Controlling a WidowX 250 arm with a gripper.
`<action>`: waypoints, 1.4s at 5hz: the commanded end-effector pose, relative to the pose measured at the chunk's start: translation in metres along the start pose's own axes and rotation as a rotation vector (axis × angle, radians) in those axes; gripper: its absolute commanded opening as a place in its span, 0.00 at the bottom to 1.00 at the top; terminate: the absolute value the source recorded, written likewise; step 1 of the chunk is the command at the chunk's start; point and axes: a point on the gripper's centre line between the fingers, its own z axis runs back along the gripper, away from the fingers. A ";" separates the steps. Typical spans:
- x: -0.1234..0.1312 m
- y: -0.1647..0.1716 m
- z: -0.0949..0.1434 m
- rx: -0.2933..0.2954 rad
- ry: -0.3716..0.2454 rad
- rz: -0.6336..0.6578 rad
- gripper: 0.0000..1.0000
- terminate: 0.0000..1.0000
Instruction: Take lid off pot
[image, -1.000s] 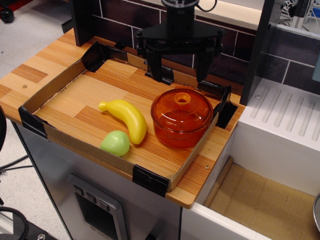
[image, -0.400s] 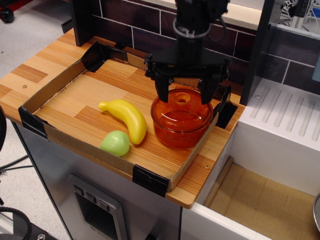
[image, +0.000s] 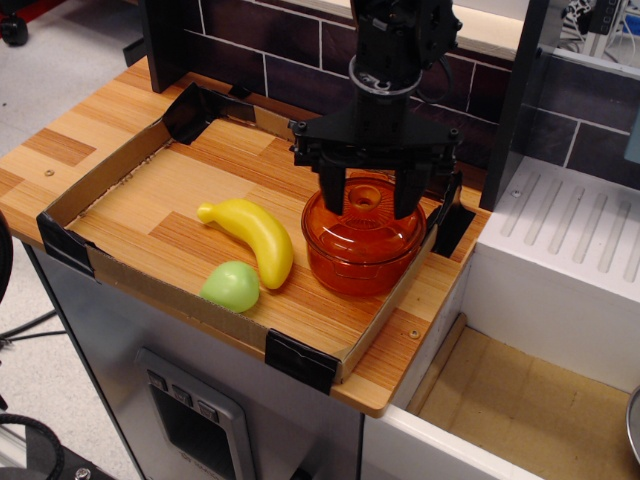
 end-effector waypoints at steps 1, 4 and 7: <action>0.010 0.006 0.019 -0.037 -0.019 0.015 0.00 0.00; 0.025 0.008 0.076 -0.116 0.007 0.036 0.00 0.00; 0.085 0.072 0.070 -0.064 0.017 0.120 0.00 0.00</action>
